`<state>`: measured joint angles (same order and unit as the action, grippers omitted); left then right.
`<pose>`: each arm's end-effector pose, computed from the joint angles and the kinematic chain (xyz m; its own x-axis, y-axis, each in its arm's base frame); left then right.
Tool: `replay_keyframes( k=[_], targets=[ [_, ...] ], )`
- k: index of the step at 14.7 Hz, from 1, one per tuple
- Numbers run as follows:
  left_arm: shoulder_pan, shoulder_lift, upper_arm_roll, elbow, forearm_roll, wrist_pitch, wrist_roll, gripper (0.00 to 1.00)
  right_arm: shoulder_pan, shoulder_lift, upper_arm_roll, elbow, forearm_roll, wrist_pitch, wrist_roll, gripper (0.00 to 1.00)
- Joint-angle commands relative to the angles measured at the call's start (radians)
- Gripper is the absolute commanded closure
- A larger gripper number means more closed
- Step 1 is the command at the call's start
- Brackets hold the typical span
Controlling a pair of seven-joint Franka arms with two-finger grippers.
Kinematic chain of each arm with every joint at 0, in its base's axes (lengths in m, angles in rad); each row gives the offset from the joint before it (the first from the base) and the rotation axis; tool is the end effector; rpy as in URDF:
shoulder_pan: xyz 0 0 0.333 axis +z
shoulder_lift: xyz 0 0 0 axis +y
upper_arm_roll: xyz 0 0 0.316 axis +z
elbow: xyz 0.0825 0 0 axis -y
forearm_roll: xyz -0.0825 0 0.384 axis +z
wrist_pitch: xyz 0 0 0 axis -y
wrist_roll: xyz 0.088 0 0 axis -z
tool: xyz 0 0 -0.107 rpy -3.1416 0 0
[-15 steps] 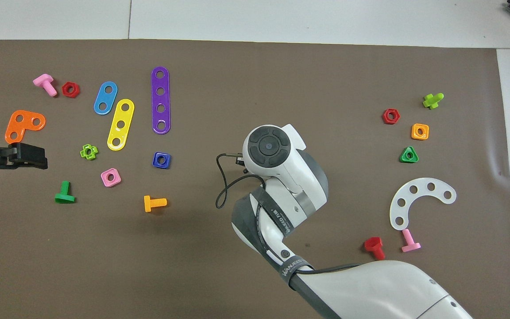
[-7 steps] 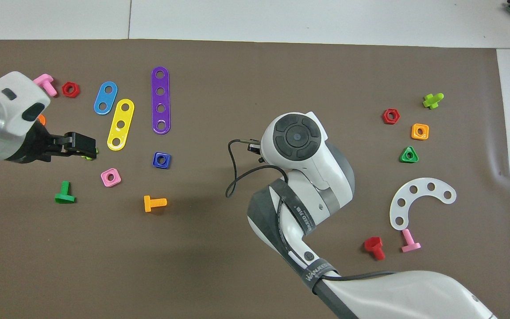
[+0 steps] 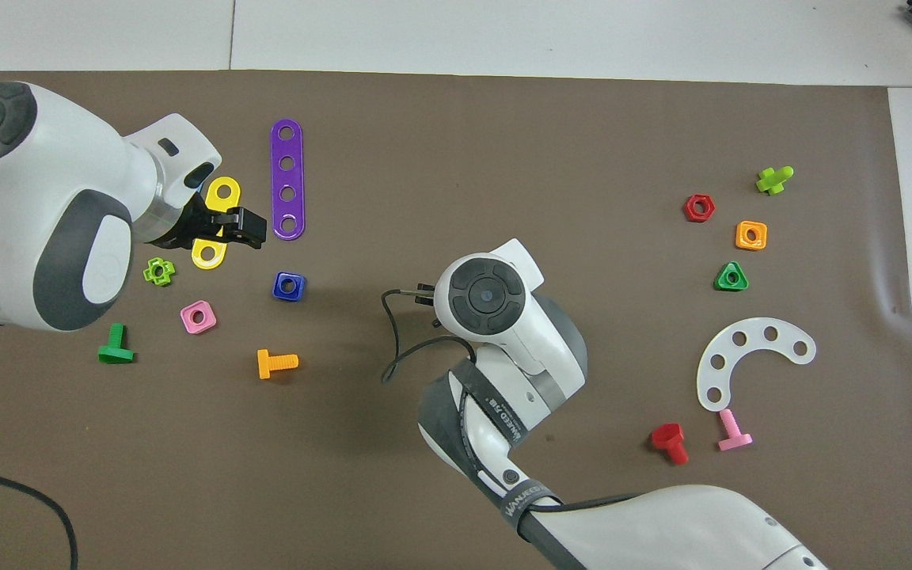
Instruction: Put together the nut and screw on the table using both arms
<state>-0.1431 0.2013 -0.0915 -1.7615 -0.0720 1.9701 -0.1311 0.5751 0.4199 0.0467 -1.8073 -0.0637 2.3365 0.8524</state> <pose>0.6019 -0.1452 0.4500 0.9973 -0.0740 -0.0045 -0.0733 -0.9937 0.0849 0.5368 0.3804 0.3224 0.9762 -0.1949 0.0955 -0.1896 -0.9799 -0.0615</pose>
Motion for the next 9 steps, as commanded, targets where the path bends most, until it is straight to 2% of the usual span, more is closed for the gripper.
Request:
replay_keyframes(
  k=[1, 5, 8, 9],
  targets=[
    [-0.038, 0.053, 0.015, -0.019, -0.014, 0.073, -0.01, 0.03, 0.0, -0.007, 0.002, 0.002, -0.01, -0.002, 0.022, 1.0],
    [-0.067, 0.13, 0.016, -0.047, 0.0, 0.145, -0.015, 0.06, 0.002, -0.007, 0.002, 0.003, -0.018, -0.005, 0.02, 1.0],
    [-0.082, 0.141, 0.016, -0.114, 0.008, 0.22, -0.021, 0.1, 0.003, -0.007, 0.001, 0.002, -0.027, -0.008, 0.008, 1.0],
    [-0.092, 0.142, 0.016, -0.139, 0.008, 0.246, -0.022, 0.1, 0.002, -0.007, 0.002, 0.003, -0.031, -0.014, 0.007, 0.38]
  ],
)
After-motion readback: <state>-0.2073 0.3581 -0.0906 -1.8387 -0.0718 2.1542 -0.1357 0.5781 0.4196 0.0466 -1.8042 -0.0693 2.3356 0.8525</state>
